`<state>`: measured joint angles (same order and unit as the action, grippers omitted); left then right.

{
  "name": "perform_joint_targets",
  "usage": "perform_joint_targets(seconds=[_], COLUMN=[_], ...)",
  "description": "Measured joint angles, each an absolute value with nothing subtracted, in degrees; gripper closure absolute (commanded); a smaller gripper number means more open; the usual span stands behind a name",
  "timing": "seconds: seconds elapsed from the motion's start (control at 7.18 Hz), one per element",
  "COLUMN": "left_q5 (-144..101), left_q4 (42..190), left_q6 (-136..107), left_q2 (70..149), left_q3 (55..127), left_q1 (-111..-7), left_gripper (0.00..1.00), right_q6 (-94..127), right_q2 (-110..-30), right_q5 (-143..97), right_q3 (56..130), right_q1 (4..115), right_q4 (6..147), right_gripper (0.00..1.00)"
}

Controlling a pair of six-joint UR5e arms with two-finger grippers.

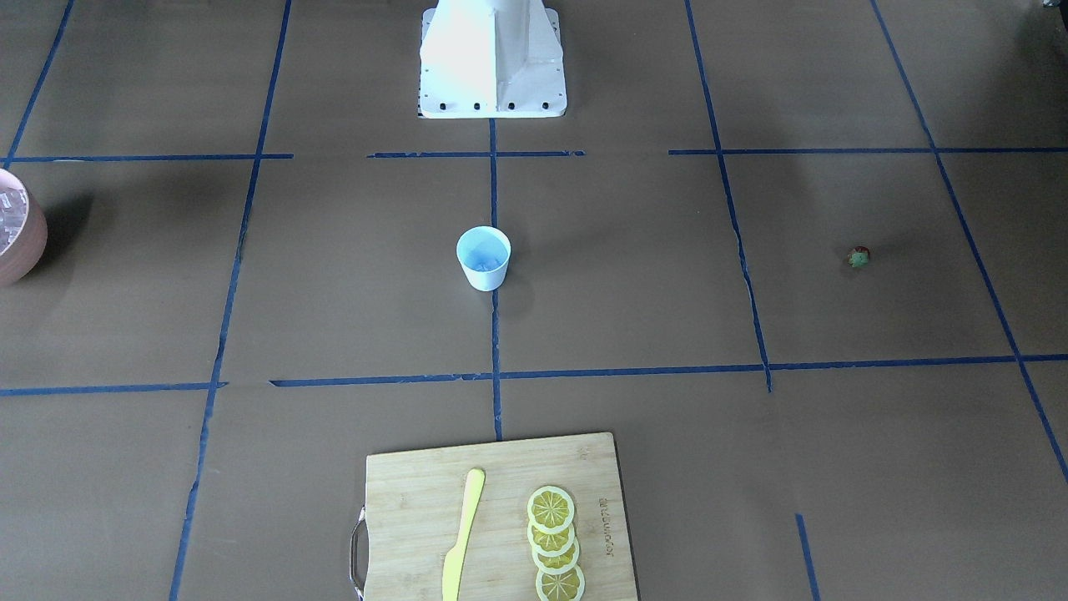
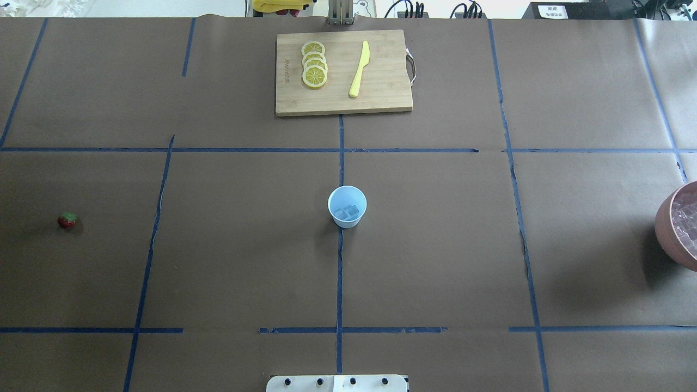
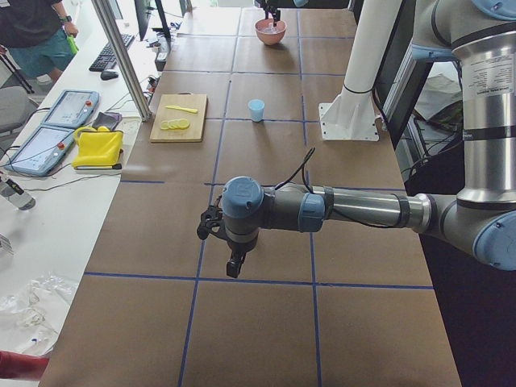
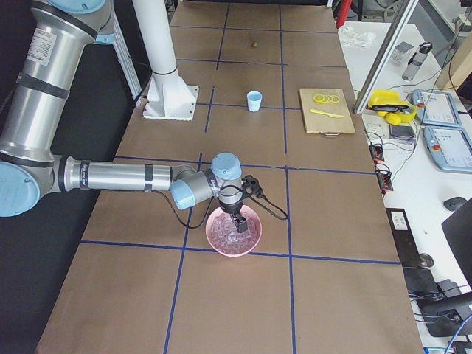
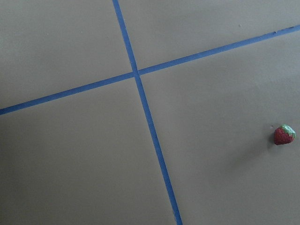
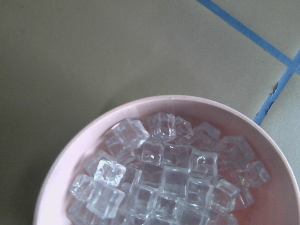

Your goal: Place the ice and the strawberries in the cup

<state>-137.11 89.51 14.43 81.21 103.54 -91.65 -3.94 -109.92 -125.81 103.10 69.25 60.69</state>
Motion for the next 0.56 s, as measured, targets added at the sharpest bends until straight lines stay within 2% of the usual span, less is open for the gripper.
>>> perform_joint_targets(seconds=[0.28, 0.42, 0.56], left_q5=[-137.11, -137.11, -137.11], left_q4=[89.53, 89.55, 89.56], left_q6=[14.47, 14.46, 14.48], left_q2=[81.21, 81.21, 81.21], left_q3=[103.54, 103.54, 103.53], left_q1=[-91.66, -91.64, -91.65], left_gripper=[0.00, 0.00, 0.00], right_q6=[-7.26, -8.66, -9.26], right_q2=[-109.95, -109.86, -109.88], right_q5=[-125.25, -124.79, -124.52], right_q3=[100.81, 99.97, 99.55], right_q1=[69.78, 69.89, 69.92], right_q4=[58.70, 58.55, 58.53], right_gripper=[0.13, 0.21, 0.48])
